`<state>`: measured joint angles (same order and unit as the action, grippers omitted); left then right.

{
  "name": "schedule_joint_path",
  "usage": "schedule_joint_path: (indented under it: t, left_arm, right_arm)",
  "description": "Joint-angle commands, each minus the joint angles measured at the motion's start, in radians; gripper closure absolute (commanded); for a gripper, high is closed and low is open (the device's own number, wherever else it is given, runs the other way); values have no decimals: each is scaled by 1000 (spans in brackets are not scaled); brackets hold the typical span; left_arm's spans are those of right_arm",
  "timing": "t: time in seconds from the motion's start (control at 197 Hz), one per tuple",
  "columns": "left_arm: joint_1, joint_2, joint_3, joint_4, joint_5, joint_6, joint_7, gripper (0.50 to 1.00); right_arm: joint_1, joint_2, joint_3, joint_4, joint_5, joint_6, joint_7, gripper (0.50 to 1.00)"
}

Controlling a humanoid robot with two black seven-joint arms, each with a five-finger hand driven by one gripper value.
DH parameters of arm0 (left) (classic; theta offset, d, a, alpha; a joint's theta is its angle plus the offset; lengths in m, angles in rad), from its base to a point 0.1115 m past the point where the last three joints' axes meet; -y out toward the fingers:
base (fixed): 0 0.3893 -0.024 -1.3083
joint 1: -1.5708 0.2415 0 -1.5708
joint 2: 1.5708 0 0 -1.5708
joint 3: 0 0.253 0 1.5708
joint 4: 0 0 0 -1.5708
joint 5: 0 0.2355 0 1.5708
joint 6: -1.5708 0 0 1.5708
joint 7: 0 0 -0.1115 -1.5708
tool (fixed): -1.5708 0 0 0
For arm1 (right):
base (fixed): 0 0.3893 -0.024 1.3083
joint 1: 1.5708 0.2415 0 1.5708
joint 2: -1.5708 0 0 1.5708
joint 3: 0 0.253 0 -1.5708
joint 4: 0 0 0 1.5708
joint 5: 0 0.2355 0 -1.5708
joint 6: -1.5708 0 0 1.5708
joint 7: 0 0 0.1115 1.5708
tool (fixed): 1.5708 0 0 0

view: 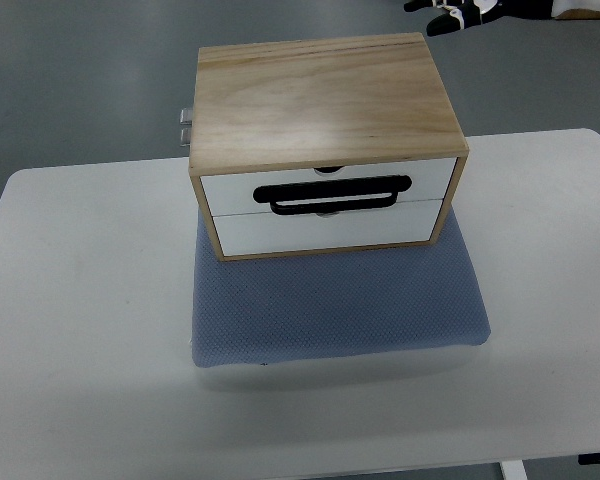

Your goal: Open wood drawer with right hand

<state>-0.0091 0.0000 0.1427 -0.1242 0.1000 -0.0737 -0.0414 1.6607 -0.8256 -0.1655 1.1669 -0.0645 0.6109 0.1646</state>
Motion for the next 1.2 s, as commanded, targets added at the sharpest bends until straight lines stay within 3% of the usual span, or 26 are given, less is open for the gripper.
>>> schedule_joint_path:
  t: [0.0, 0.163, 0.555, 0.921, 1.196]
  left_arm:
    - [0, 0, 0, 0, 0, 0, 0, 500]
    - [0, 0, 0, 0, 0, 0, 0, 500]
    - [0, 0, 0, 0, 0, 0, 0, 500]
    - [0, 0, 0, 0, 0, 0, 0, 500]
    - [0, 0, 0, 0, 0, 0, 0, 500]
  right_arm:
    - [54, -6, -57, 86, -24, 0, 0, 556]
    - [186, 8, -223, 207, -25, 0, 1, 554]
    - [291, 102, -407, 304, -51, -22, -2, 556]
    - [310, 240, -479, 313, -69, -168, -4, 556]
    - [294, 276, -488, 312, -67, -253, -4, 556]
